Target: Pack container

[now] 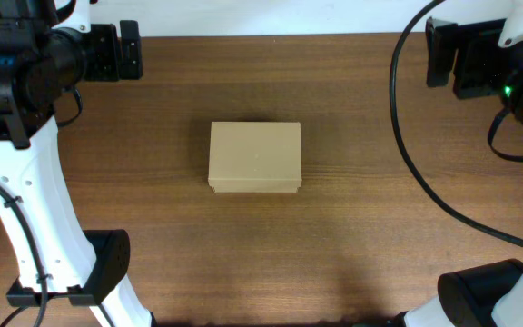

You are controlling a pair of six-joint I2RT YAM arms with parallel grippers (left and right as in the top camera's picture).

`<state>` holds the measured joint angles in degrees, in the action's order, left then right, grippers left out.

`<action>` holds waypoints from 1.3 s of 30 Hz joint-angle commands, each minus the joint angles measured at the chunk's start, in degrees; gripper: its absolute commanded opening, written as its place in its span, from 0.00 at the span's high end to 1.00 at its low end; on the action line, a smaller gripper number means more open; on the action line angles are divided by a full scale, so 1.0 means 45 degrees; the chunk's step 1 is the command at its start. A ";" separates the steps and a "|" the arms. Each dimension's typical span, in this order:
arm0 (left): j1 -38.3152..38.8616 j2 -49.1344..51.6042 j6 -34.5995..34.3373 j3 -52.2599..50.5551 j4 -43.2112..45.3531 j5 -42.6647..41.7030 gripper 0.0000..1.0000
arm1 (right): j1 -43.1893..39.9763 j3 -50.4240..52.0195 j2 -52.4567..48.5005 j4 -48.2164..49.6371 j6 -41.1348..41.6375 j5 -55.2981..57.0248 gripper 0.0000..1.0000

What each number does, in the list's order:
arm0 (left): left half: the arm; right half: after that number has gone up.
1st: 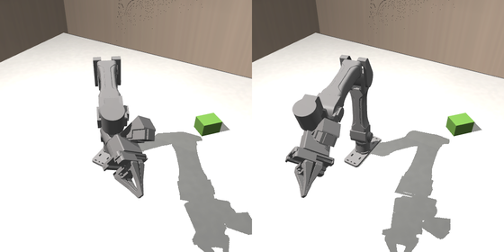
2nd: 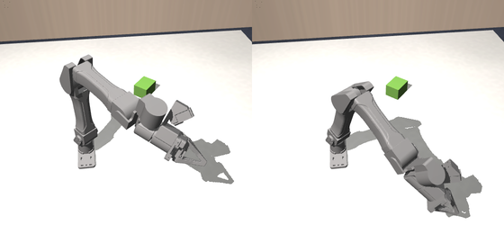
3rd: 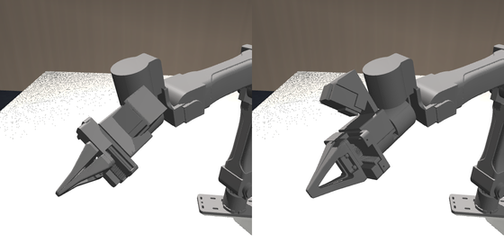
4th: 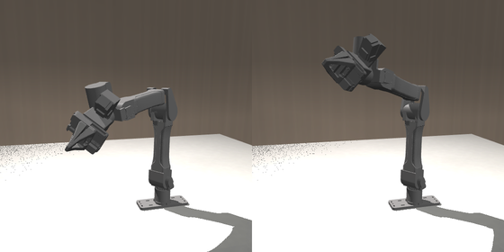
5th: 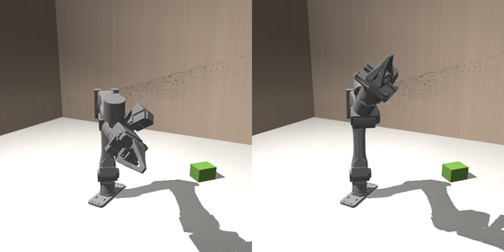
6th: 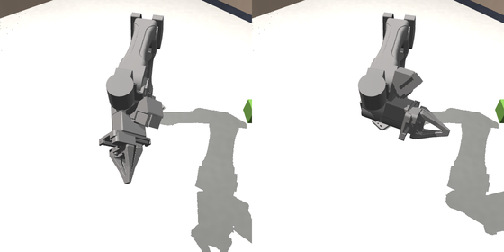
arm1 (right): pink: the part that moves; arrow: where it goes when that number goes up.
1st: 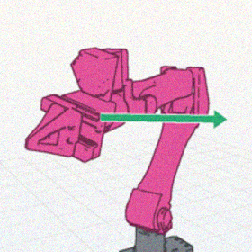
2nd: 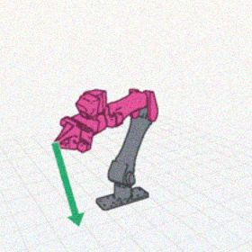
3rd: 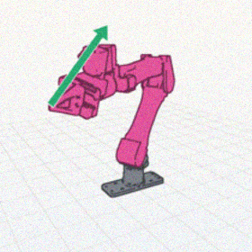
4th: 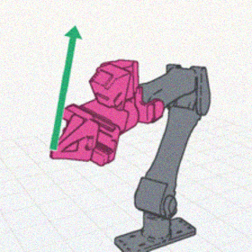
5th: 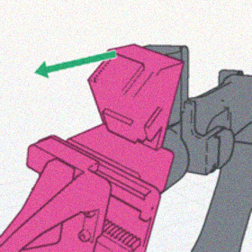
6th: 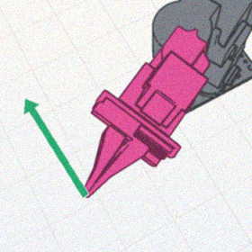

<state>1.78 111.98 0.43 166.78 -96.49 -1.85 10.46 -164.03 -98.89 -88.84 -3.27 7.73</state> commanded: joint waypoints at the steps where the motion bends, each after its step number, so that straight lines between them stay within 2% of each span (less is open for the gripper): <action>1: -0.0078 -0.0068 0.0068 0.0102 -0.0034 0.0136 0.00 | -0.0092 -0.0029 0.0219 -0.0039 -0.0029 0.0194 0.01; 6: -0.0078 -0.0068 0.0068 0.0102 -0.0034 0.0136 0.00 | -0.0092 0.0549 0.1758 0.0107 -0.0024 -0.0049 0.01; 10: -0.0078 -0.0068 0.0068 0.0102 -0.0034 0.0136 0.00 | -0.0233 0.2725 0.4114 0.1205 -0.0024 -0.0049 0.01; 19: -0.0078 -0.0068 0.0068 0.0102 -0.0034 0.0136 0.00 | -0.1214 1.3323 1.1370 0.6824 -0.0029 0.0019 0.01; 24: -0.0078 -0.0068 0.0068 0.0102 -0.0034 0.0136 0.00 | -0.1511 1.8860 1.4639 0.8359 -0.0024 0.0000 0.01; 29: -0.0078 -0.0068 0.0068 0.0102 -0.0034 0.0136 0.00 | -0.1991 2.3659 1.6942 0.9267 -0.0024 -0.0039 0.01; 39: -0.0078 -0.0068 0.0068 0.0102 -0.0034 0.0136 0.00 | -0.2268 3.0163 1.9676 1.1434 -0.0024 -0.0335 0.01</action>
<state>1.78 111.98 0.43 166.78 -96.64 -1.45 0.84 -34.26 -13.43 -38.61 -3.29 7.03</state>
